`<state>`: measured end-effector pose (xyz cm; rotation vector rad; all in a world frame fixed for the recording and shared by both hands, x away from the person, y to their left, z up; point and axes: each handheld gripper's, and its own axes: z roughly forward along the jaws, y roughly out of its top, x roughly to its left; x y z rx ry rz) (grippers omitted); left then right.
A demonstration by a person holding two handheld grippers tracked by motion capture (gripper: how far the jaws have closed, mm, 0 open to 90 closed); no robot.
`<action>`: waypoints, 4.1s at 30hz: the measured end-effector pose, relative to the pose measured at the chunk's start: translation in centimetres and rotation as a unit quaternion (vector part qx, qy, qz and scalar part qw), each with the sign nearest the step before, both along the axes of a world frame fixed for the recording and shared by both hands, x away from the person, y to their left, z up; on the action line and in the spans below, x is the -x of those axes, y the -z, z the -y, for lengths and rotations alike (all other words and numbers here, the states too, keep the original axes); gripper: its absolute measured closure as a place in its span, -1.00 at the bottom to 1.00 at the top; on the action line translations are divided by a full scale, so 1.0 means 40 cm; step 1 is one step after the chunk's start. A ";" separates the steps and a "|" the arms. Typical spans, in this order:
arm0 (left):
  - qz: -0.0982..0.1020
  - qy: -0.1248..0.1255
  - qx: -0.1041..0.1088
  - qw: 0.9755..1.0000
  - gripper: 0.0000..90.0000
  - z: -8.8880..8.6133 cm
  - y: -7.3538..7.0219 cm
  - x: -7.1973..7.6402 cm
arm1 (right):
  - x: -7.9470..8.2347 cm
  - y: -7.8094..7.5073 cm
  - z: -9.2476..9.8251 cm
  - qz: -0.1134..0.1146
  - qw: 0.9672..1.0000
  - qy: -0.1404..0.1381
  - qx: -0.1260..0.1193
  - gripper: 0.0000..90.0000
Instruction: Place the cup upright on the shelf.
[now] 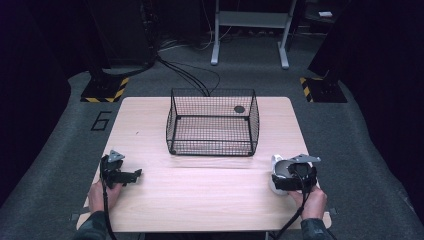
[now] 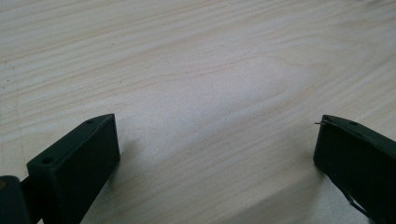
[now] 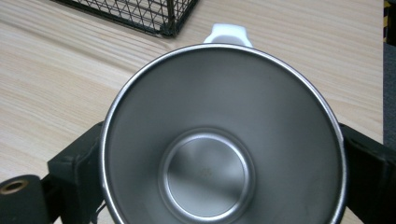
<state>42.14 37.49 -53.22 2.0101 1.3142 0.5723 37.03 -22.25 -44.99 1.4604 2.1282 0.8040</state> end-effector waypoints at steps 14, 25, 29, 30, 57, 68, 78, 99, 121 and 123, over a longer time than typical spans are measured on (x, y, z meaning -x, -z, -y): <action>0.000 0.001 0.000 1.000 -0.99 0.000 0.000 0.000 | 0.011 -0.042 -0.015 0.006 1.000 -0.020 -0.008 -0.87; 0.000 0.004 -0.005 1.000 -0.99 -0.002 -0.001 -0.001 | 0.012 -0.080 -0.061 0.011 0.998 -0.057 -0.016 -0.87; -0.001 0.006 -0.007 1.000 -0.99 -0.003 -0.001 -0.001 | 0.013 -0.092 -0.076 0.012 0.998 -0.060 -0.021 -0.87; -0.001 0.005 -0.006 1.000 -0.99 -0.002 -0.001 -0.001 | 0.013 -0.092 -0.076 0.012 0.998 -0.060 -0.021 -0.87; -0.001 0.001 -0.001 1.000 -0.99 -0.001 -0.001 -0.001 | -0.033 -0.158 -0.167 0.009 0.991 -0.131 -0.039 -0.87; -0.001 0.001 -0.001 1.000 -0.99 -0.001 -0.001 -0.001 | -0.059 -0.225 -0.204 0.012 0.985 -0.165 -0.040 -0.87; -0.001 0.000 -0.001 1.000 -0.99 -0.001 -0.001 -0.001 | -0.094 -0.275 -0.242 0.019 0.982 -0.185 -0.039 -0.87; -0.006 0.008 -0.009 1.000 -0.99 -0.004 -0.003 -0.001 | -0.178 -0.330 -0.301 0.026 0.977 -0.211 -0.034 -0.87; -0.001 0.006 -0.006 1.000 -0.99 -0.003 -0.001 -0.001 | -0.283 -0.372 -0.364 0.014 0.977 -0.212 -0.024 -0.87; -0.001 0.005 -0.006 1.000 -0.99 -0.003 -0.001 -0.001 | -0.295 -0.373 -0.368 0.017 0.977 -0.213 -0.022 -0.87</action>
